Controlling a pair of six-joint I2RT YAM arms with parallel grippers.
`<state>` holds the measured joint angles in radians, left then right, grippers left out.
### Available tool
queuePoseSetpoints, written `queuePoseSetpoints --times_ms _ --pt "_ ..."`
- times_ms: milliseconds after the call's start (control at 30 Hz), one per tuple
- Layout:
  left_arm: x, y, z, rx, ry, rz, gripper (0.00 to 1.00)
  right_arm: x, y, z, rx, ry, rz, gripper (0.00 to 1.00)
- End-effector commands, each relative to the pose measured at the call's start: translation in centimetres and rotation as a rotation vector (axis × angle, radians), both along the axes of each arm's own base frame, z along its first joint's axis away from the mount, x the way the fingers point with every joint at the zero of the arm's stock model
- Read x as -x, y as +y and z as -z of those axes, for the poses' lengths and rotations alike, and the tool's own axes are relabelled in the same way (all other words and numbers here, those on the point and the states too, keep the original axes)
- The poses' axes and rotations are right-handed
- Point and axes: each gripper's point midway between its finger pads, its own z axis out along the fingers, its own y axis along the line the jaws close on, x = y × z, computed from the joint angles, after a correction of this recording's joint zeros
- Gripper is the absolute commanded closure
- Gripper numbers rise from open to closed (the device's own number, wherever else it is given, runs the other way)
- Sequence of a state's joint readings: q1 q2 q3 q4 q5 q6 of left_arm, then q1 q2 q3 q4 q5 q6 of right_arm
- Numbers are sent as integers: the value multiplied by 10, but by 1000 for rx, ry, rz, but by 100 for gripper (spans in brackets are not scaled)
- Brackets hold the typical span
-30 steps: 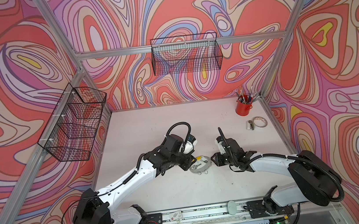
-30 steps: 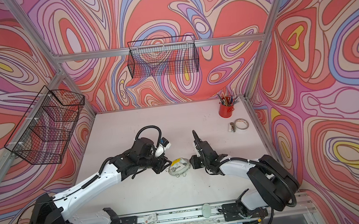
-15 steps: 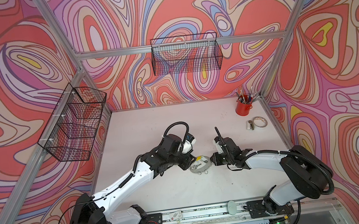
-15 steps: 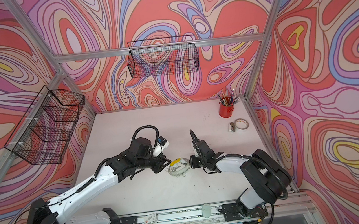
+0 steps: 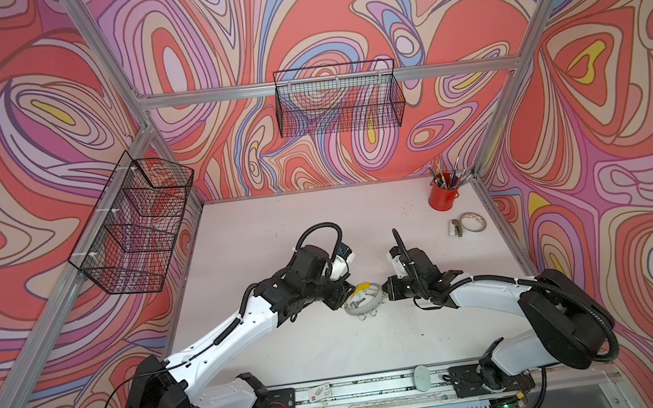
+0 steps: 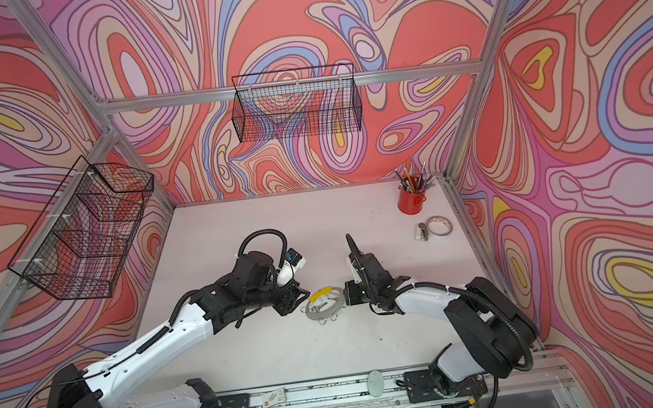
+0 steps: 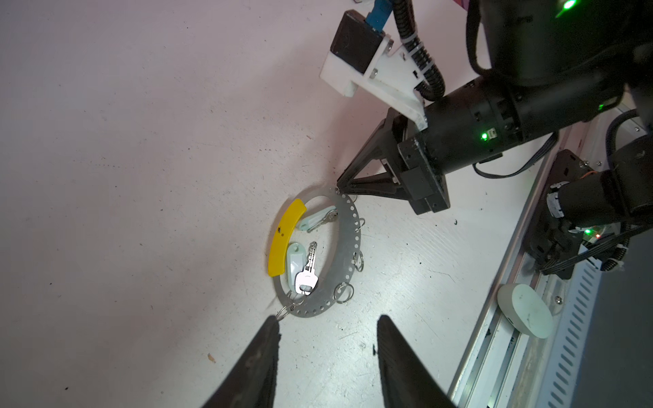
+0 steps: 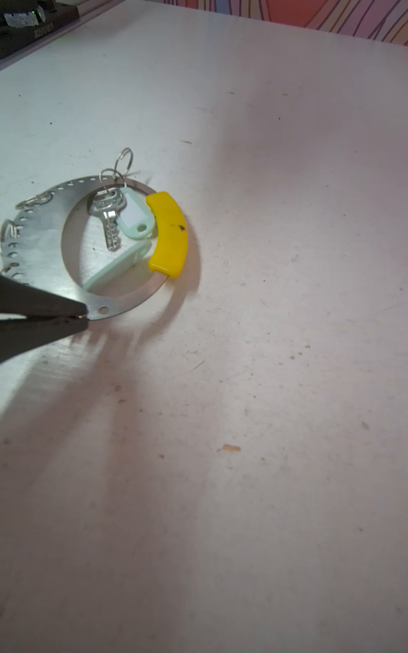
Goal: Put the keys on the keyring
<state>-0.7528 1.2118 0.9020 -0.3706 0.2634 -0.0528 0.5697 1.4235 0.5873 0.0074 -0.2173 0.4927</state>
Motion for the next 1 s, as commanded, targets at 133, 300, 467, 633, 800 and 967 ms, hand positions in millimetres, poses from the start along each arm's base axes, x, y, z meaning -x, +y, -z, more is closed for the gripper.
queuePoseSetpoints --times_ms 133,300,467,633,800,967 --pt "10 4 -12 24 -114 78 47 -2 16 -54 -101 -116 -85 100" --pt "22 1 -15 40 -196 204 47 4 26 -79 -152 -164 -135 100" --pt "35 -7 -21 85 -282 331 47 13 34 -94 -176 -208 -208 100" --pt "25 -13 -19 96 -310 314 45 18 41 -109 -160 -282 -257 100" --pt "13 -18 -6 64 -196 249 40 13 36 -115 -137 -307 -218 100" --pt "12 -4 -2 114 -183 142 32 11 34 -115 -144 -317 -192 100"
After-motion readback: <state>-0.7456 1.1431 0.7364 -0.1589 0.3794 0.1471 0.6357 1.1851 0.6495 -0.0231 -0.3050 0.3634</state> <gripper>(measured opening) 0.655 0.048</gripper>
